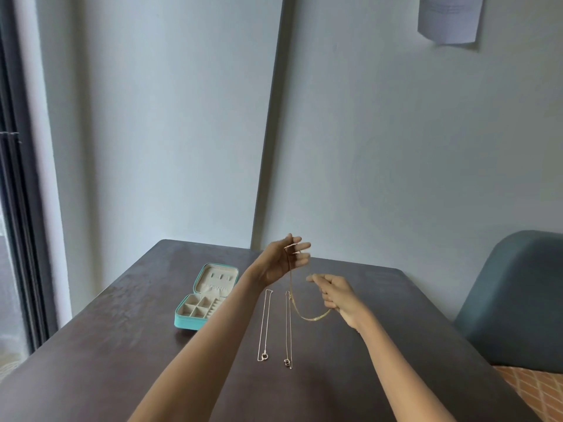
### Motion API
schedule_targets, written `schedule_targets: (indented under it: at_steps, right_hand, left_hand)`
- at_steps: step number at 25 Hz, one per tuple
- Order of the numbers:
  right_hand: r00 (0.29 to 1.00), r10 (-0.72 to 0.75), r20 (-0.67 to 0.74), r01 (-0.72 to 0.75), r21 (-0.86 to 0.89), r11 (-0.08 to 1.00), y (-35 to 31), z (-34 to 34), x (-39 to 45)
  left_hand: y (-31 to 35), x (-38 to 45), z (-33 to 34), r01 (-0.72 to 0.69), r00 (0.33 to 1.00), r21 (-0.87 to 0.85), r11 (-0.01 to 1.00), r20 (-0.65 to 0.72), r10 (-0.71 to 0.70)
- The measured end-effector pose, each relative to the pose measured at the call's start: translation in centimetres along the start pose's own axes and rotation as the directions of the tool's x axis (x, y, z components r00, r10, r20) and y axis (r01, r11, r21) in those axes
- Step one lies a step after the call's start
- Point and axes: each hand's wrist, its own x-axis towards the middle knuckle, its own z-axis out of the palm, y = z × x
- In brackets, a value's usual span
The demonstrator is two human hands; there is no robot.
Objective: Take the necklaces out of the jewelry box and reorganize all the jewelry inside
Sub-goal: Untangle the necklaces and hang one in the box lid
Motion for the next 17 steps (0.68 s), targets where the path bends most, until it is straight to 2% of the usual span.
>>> schedule_targets:
  at_steps: [2, 3, 6, 10, 14, 17]
  right_hand:
    - [0.999, -0.027, 0.047, 0.031, -0.083, 0.996, -0.6, 0.4, -0.5]
    - [0.997, -0.033, 0.075, 0.043, -0.133, 0.99, -1.2, 0.7, -0.6]
    - [0.991, -0.049, 0.125, 0.074, -0.206, 0.976, -3.4, 1.9, -0.6]
    - [0.994, -0.105, 0.009, 0.103, -0.288, 0.952, -6.0, 1.9, 0.3]
    - [0.995, -0.064, -0.08, 0.055, -0.105, 0.993, -6.5, 0.3, 0.5]
    - [0.991, 0.0, -0.135, 0.006, 0.045, 0.999, -4.8, 0.6, 0.5]
  left_hand:
    - [0.3, 0.1, -0.2, -0.062, 0.998, -0.085, 0.994, -0.036, 0.059]
    - [0.4, 0.1, -0.3, -0.065, 0.997, -0.035, 0.997, -0.05, 0.063]
    - [-0.4, -0.4, -0.4, 0.014, 0.999, 0.324, 0.946, -0.054, 0.004]
    - [-0.5, -1.6, -0.3, 0.095, 0.992, 0.488, 0.867, 0.029, -0.125]
    - [-0.2, -2.5, -0.4, 0.181, 0.969, 0.563, 0.806, 0.038, -0.245]
    - [-0.3, -2.6, 0.0, 0.195, 0.958, 0.447, 0.873, 0.106, -0.268]
